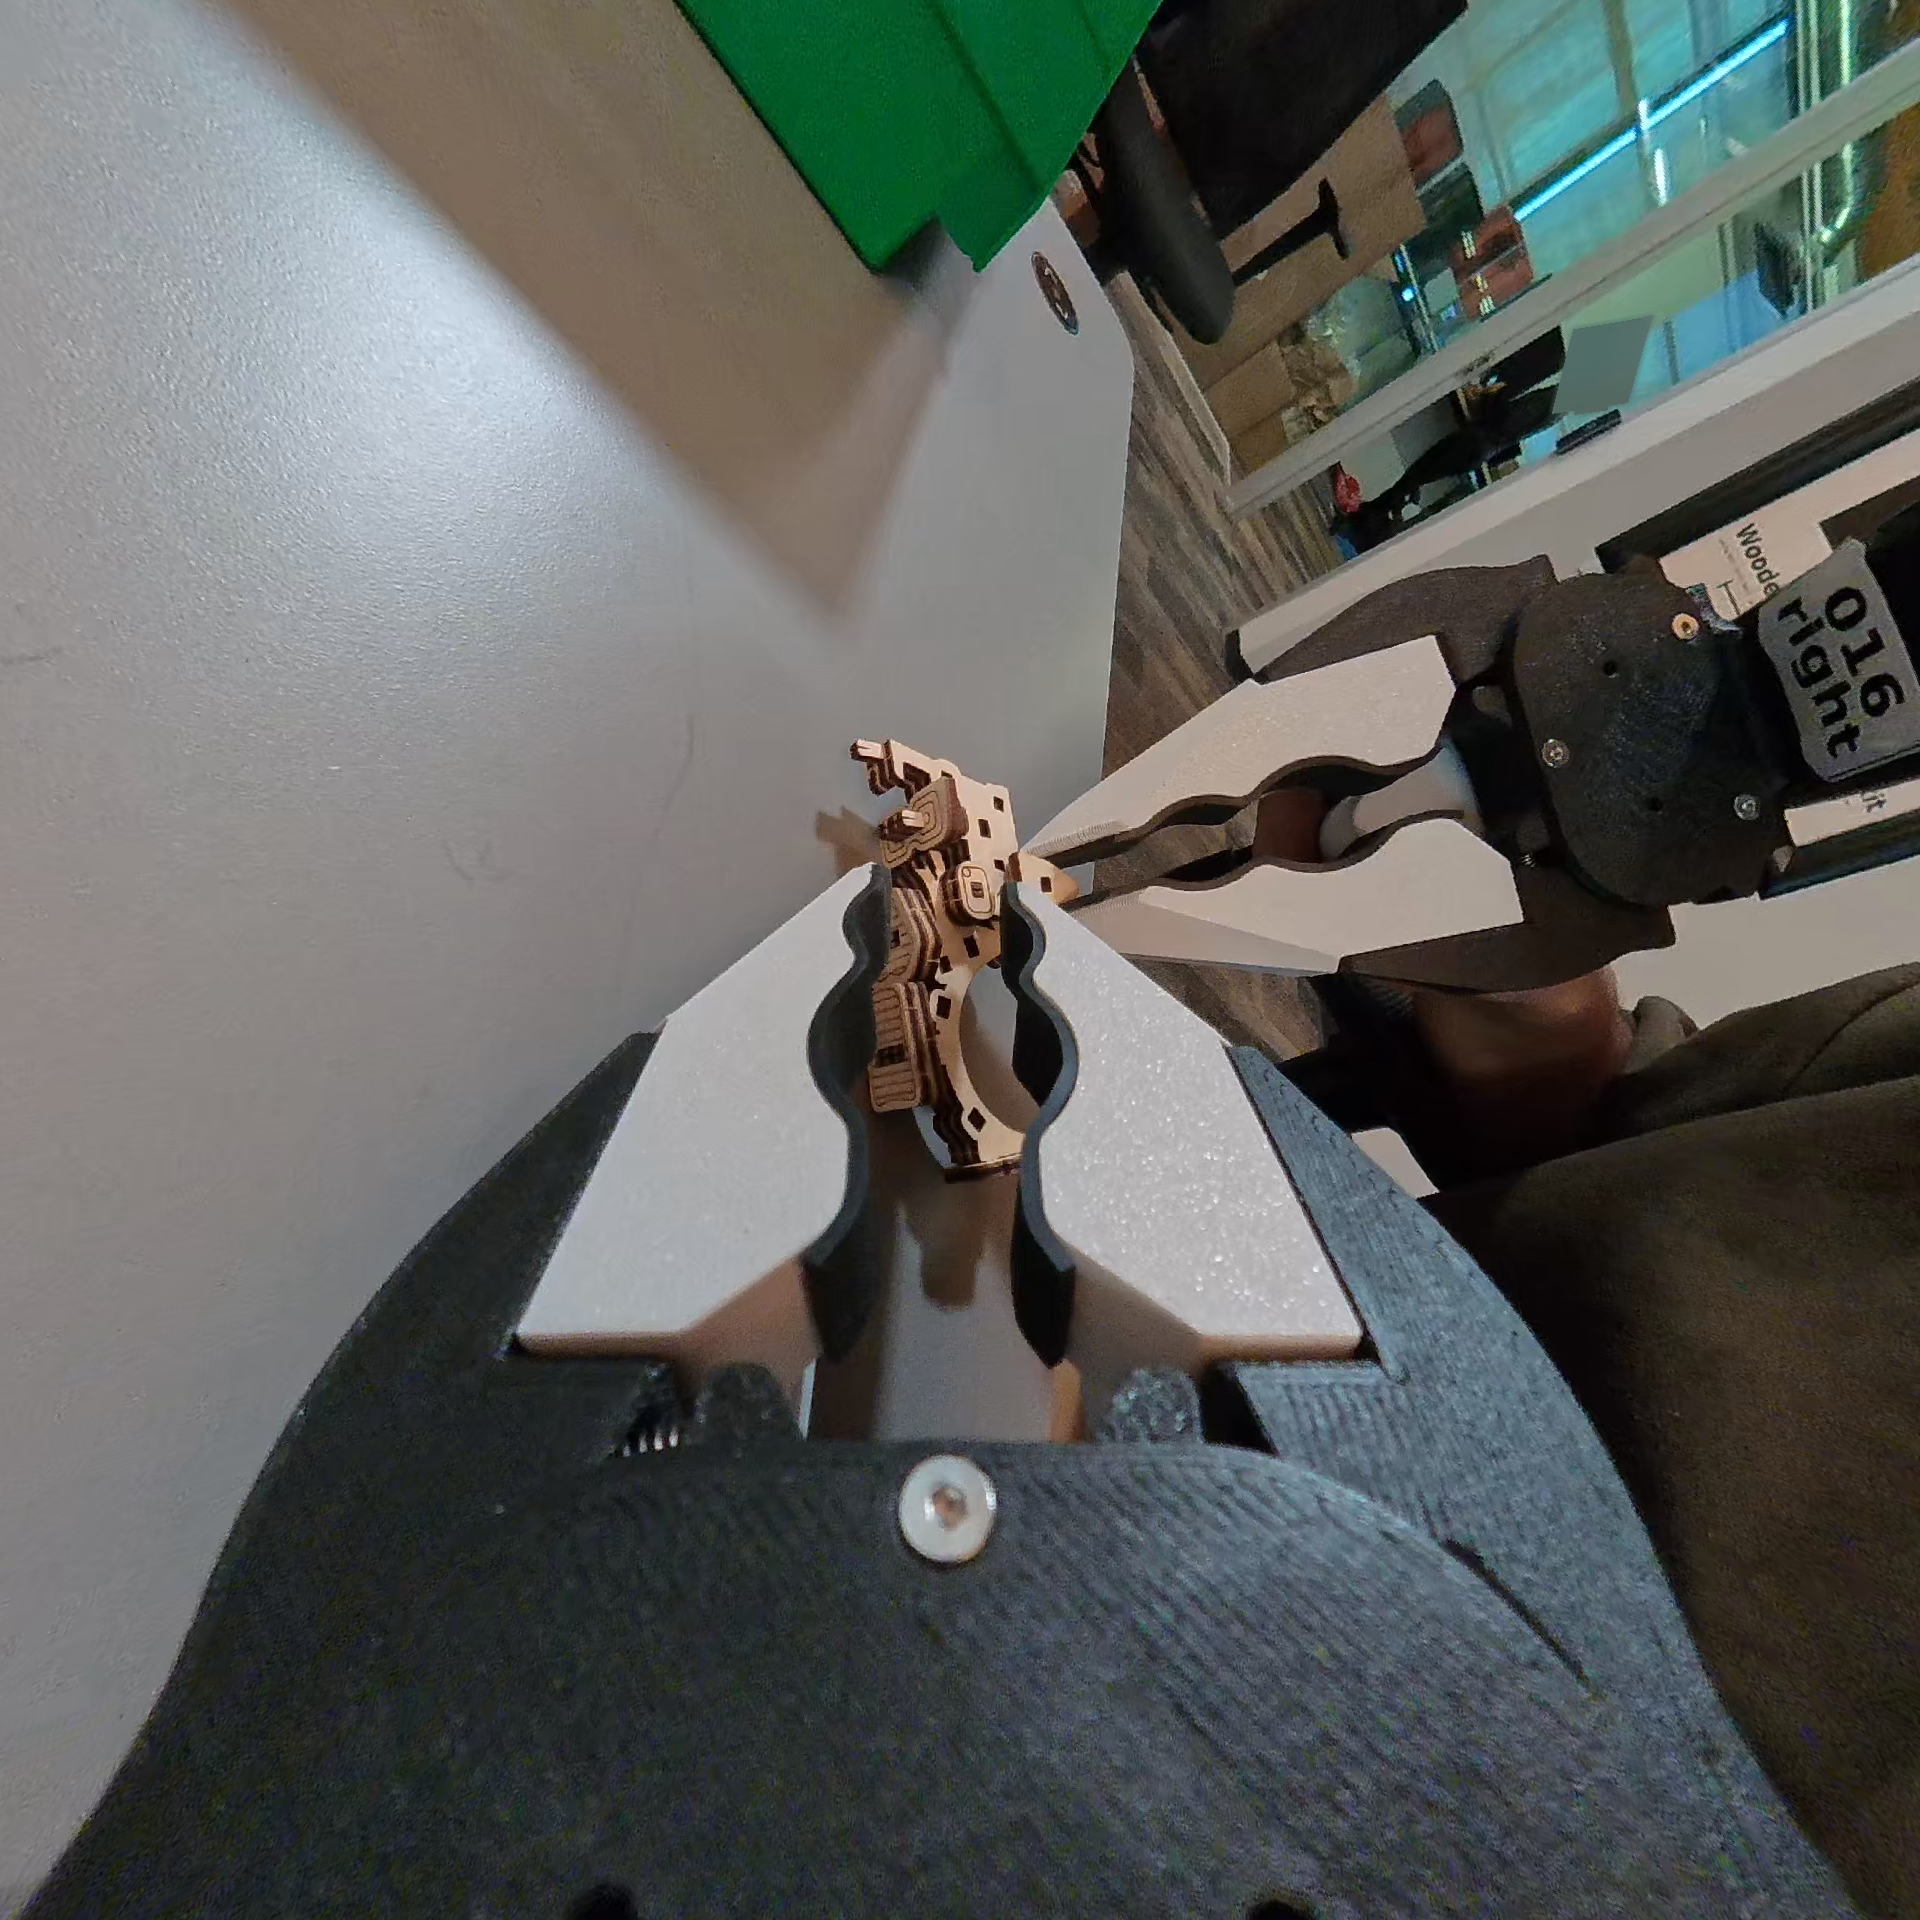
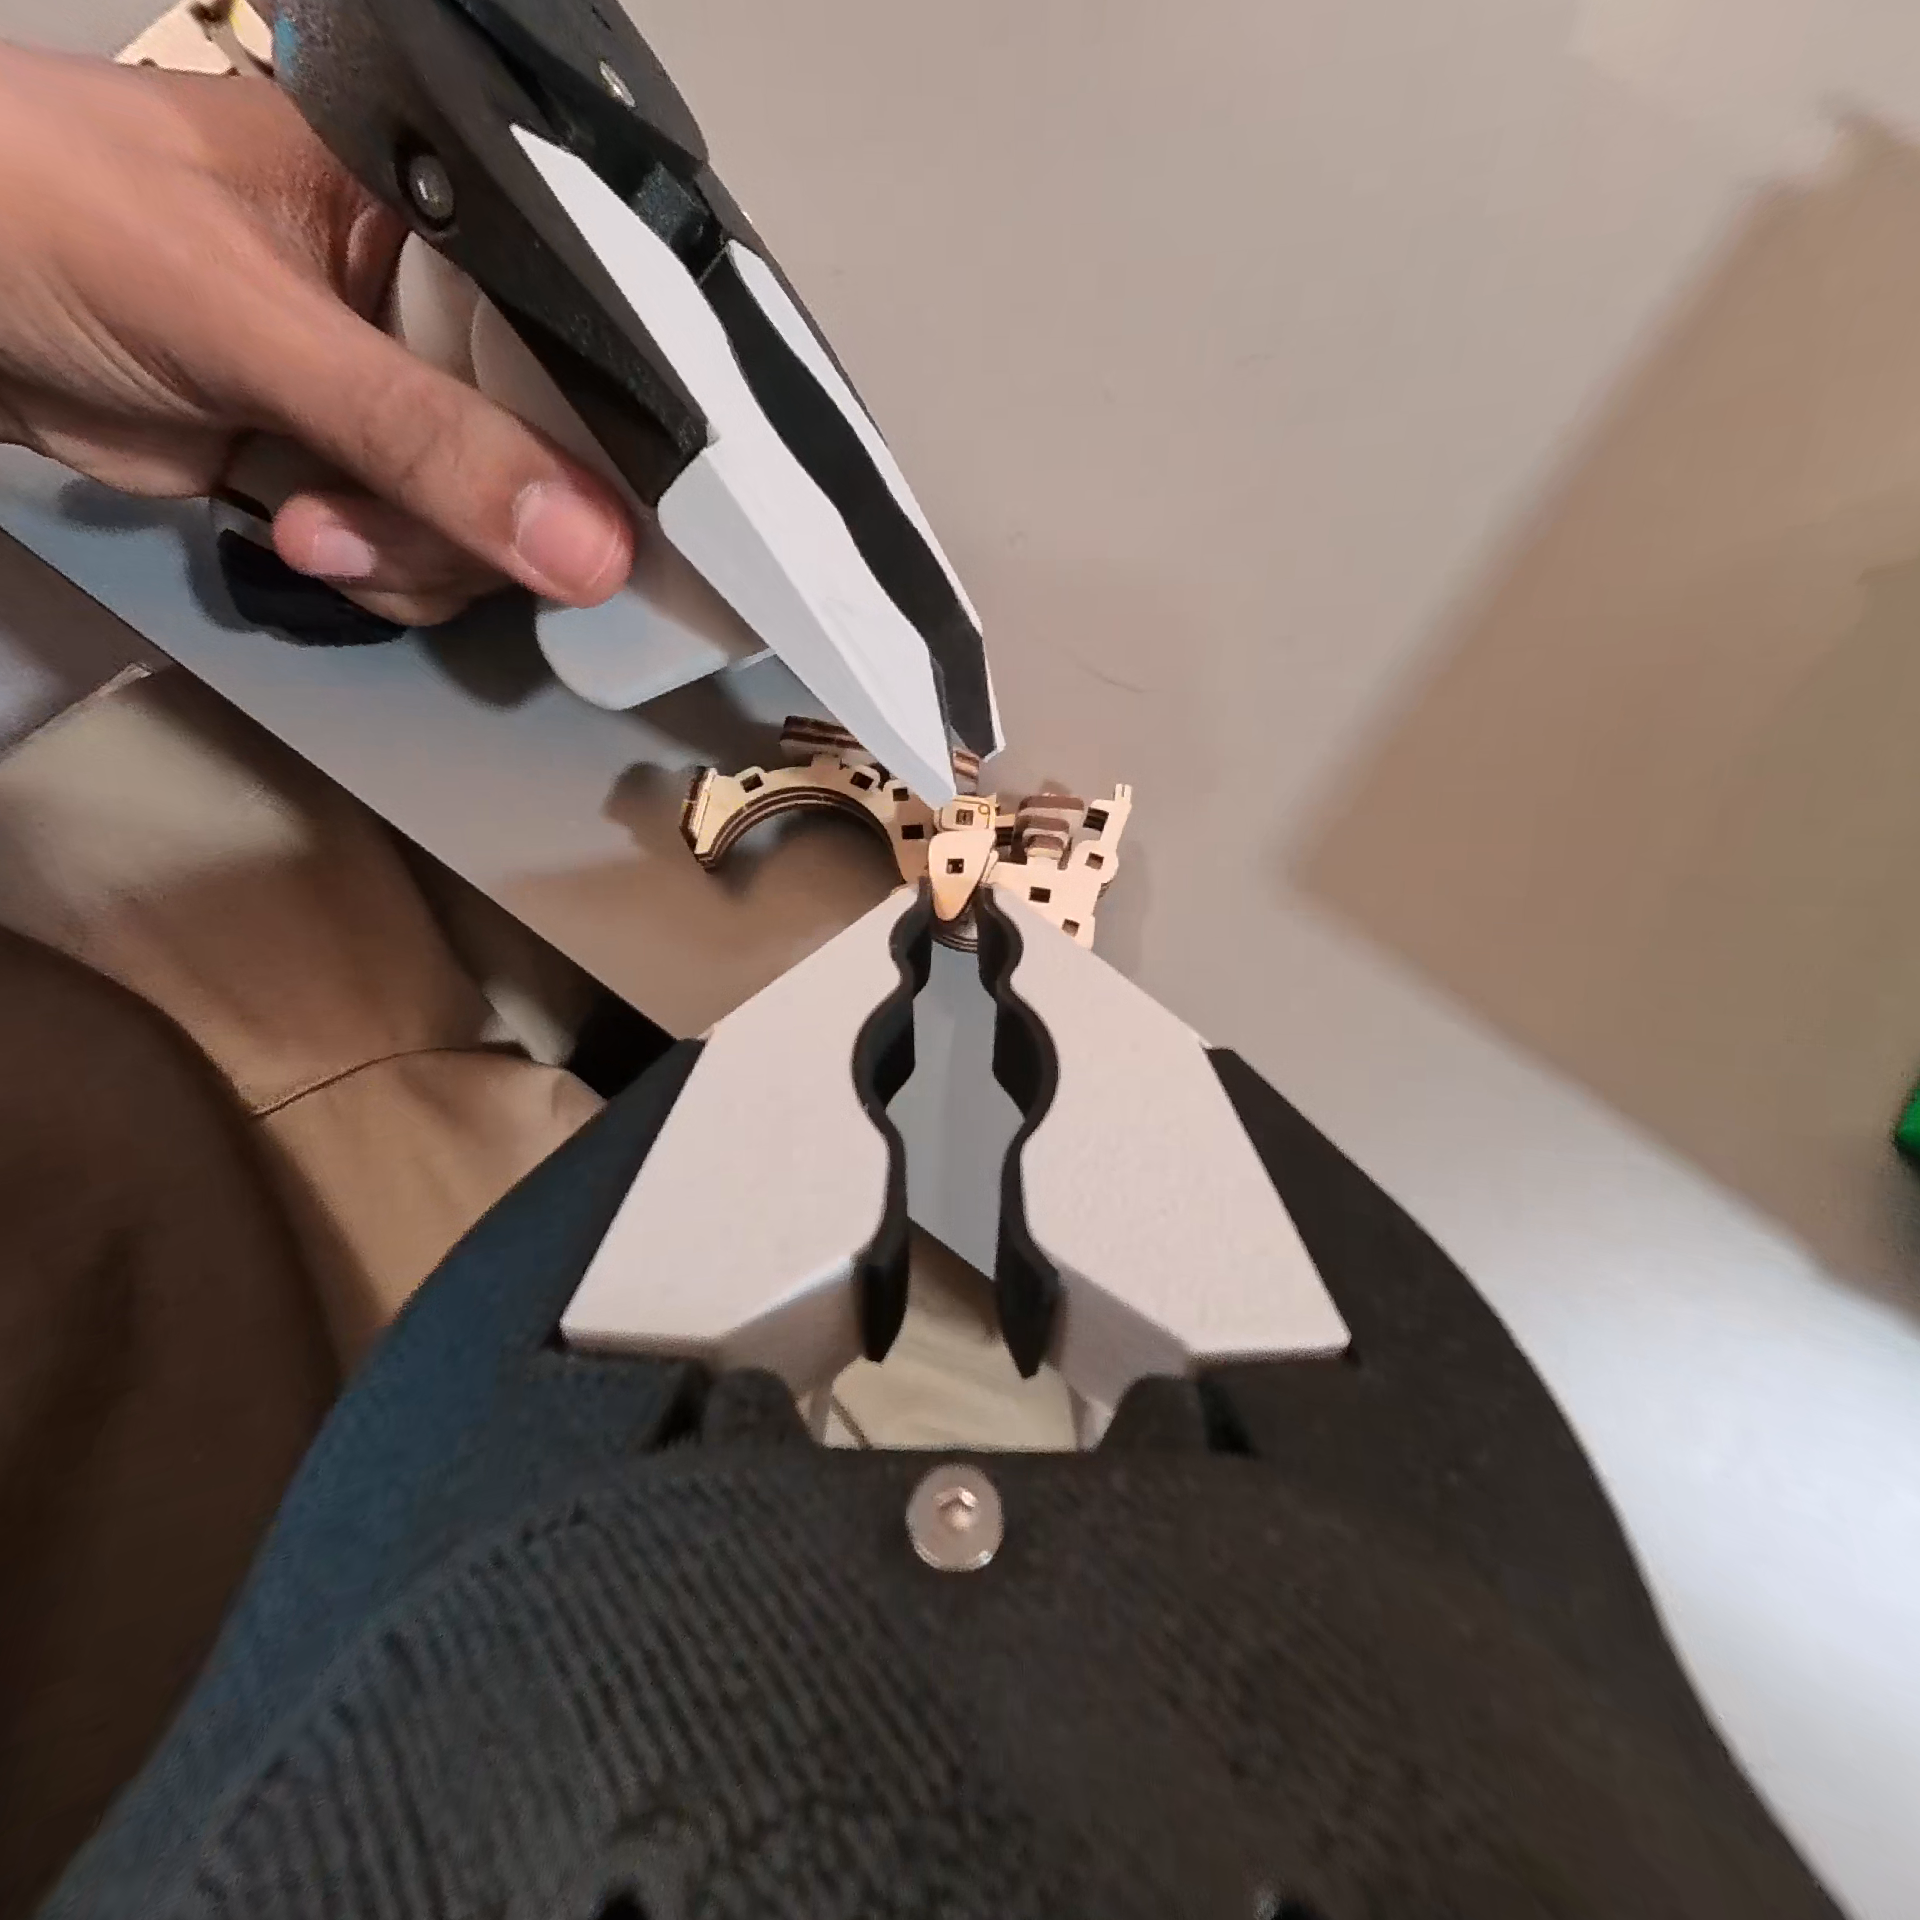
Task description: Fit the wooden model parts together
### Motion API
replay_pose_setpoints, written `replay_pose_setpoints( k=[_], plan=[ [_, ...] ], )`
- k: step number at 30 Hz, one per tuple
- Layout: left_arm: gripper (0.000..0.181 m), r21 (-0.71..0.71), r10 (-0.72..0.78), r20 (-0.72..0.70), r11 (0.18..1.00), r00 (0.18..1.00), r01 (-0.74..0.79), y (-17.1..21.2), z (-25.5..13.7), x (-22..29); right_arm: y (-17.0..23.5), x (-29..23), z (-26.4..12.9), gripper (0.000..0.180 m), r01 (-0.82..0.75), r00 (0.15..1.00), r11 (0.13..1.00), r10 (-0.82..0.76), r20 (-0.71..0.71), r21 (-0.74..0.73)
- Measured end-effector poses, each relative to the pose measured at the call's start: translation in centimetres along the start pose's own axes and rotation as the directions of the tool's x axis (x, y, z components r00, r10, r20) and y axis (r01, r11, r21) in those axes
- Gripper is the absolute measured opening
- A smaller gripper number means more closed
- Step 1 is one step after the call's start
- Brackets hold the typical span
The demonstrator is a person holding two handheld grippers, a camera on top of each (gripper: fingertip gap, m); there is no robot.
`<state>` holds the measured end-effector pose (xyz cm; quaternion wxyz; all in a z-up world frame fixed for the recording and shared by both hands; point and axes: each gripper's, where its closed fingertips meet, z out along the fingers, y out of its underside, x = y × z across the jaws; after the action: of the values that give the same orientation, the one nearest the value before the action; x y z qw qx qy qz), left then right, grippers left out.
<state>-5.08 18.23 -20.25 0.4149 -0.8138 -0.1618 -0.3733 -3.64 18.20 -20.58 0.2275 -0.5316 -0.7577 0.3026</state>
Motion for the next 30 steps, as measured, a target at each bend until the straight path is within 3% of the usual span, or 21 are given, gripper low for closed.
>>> replay_pose_setpoints(
  k=[12,23,30],
  plan=[
    [0.018,-0.004,0.006,0.002,1.000,1.000,-0.006,0.1,0.0,0.0,0.0,0.1,-0.3,0.020,0.008,1.000,1.000,-0.007,-0.010,0.011],
    [0.020,0.023,-0.012,-0.010,1.000,1.000,0.012,-0.2,-0.3,0.0,0.6,1.2,-1.3,0.010,-0.155,0.987,0.984,0.151,0.059,0.088],
    [0.020,0.027,-0.011,-0.018,1.000,1.000,0.012,-0.2,-0.4,0.1,0.4,1.0,-0.7,0.013,-0.234,0.971,0.965,0.227,0.072,0.117]
  ],
)
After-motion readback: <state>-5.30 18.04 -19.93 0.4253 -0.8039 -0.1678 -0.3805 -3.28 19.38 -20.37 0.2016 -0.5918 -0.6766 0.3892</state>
